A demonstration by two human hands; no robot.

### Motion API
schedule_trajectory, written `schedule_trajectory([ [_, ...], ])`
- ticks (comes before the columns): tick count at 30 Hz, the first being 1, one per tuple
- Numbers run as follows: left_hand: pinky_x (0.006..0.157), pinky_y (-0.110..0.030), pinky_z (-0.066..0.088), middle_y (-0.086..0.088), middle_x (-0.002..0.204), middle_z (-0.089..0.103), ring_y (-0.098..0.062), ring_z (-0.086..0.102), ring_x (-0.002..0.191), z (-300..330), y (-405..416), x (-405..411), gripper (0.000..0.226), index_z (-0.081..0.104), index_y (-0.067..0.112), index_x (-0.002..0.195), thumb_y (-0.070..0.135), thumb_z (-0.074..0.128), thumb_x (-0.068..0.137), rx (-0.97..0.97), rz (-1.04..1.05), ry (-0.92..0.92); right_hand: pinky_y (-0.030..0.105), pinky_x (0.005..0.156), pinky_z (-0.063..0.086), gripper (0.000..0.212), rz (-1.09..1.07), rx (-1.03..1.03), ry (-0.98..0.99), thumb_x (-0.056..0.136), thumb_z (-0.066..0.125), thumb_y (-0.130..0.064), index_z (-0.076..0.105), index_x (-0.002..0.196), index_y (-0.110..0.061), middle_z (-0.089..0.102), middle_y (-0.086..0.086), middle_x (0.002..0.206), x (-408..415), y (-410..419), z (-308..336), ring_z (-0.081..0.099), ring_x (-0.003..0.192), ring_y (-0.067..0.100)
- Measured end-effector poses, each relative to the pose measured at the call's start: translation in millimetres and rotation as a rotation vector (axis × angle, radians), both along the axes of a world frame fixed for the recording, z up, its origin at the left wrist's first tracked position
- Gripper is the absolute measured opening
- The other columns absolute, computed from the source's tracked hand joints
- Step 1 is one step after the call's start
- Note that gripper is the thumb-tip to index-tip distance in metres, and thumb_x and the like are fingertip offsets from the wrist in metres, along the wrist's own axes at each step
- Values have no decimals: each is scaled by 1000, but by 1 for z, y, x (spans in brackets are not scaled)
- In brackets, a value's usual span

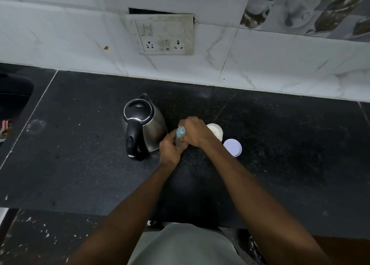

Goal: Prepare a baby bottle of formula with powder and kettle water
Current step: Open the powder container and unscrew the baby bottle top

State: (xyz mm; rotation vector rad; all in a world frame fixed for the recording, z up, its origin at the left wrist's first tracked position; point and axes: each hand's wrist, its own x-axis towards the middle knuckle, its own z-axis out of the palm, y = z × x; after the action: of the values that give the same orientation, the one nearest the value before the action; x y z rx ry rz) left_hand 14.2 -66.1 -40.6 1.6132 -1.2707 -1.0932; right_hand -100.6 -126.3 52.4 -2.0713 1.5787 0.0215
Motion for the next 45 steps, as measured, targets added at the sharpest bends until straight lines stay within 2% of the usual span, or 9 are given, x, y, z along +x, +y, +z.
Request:
schedule_trajectory([
  [5, 85, -43, 64, 4, 102, 74, -12, 74, 92, -4, -1, 1, 40, 74, 22, 117, 12, 87, 80, 36, 21, -49, 37, 76, 54, 36, 34, 11, 24, 78, 82, -23, 72, 109, -8, 69, 13, 106, 0, -1, 6, 68, 94, 30],
  [8, 84, -37, 64, 6, 98, 77, -9, 74, 89, -4, -1, 1, 42, 74, 20, 120, 12, 86, 81, 41, 15, -58, 32, 70, 45, 28, 51, -1, 35, 81, 79, -21, 72, 104, -7, 70, 14, 103, -1, 1, 6, 69, 93, 32],
  [10, 83, -30, 63, 9, 97, 78, -7, 75, 89, -3, -2, 2, 46, 73, 19, 125, 13, 87, 82, 50, 2, -57, 32, 71, 44, 29, 80, -3, 50, 83, 78, -20, 73, 109, -8, 70, 14, 105, -2, 1, 7, 69, 95, 32],
  [15, 88, -35, 62, 6, 101, 80, -9, 75, 93, -4, -7, 3, 47, 75, 17, 121, 27, 91, 78, 61, 16, -92, 35, 85, 58, 50, 138, -30, -74, 81, 77, -7, 73, 127, -26, 72, 7, 124, -6, -11, 28, 70, 106, 27],
  [18, 96, -34, 60, 6, 112, 79, -7, 74, 102, -2, -5, 0, 55, 71, 18, 128, 27, 92, 78, 40, 0, -108, 34, 88, 58, 56, 108, -26, -81, 82, 80, -5, 69, 133, -25, 69, 10, 129, -5, -18, 42, 68, 111, 28],
  [25, 100, -37, 59, 5, 117, 78, -9, 72, 108, 6, 7, 1, 52, 72, 20, 127, 25, 91, 79, 45, 9, -124, 31, 91, 50, 59, 24, -18, -114, 84, 82, -12, 62, 139, -19, 61, 12, 137, -11, -19, 38, 62, 120, 30],
  [31, 99, -40, 60, 15, 114, 77, -4, 72, 109, -6, 42, 14, 50, 71, 32, 124, 33, 91, 79, 78, 26, -36, 41, 101, 52, 68, 19, 31, 17, 87, 81, -14, 51, 148, -17, 56, 16, 142, -10, -23, 19, 60, 125, 34],
  [36, 102, -35, 58, 15, 115, 76, 1, 70, 111, 1, 47, 19, 47, 72, 27, 123, 28, 91, 80, 70, -10, -68, 43, 96, 54, 68, 60, 4, 176, 90, 77, -19, 43, 148, -12, 58, 19, 138, 10, -20, -7, 62, 122, 37],
  [45, 106, -36, 56, 11, 124, 75, -2, 68, 117, 1, 43, 22, 58, 70, 23, 132, 23, 92, 78, 99, -51, -79, 44, 99, 52, 61, 39, 57, 272, 95, 70, -10, 42, 150, -9, 54, 21, 142, 14, -13, -39, 58, 128, 38],
])
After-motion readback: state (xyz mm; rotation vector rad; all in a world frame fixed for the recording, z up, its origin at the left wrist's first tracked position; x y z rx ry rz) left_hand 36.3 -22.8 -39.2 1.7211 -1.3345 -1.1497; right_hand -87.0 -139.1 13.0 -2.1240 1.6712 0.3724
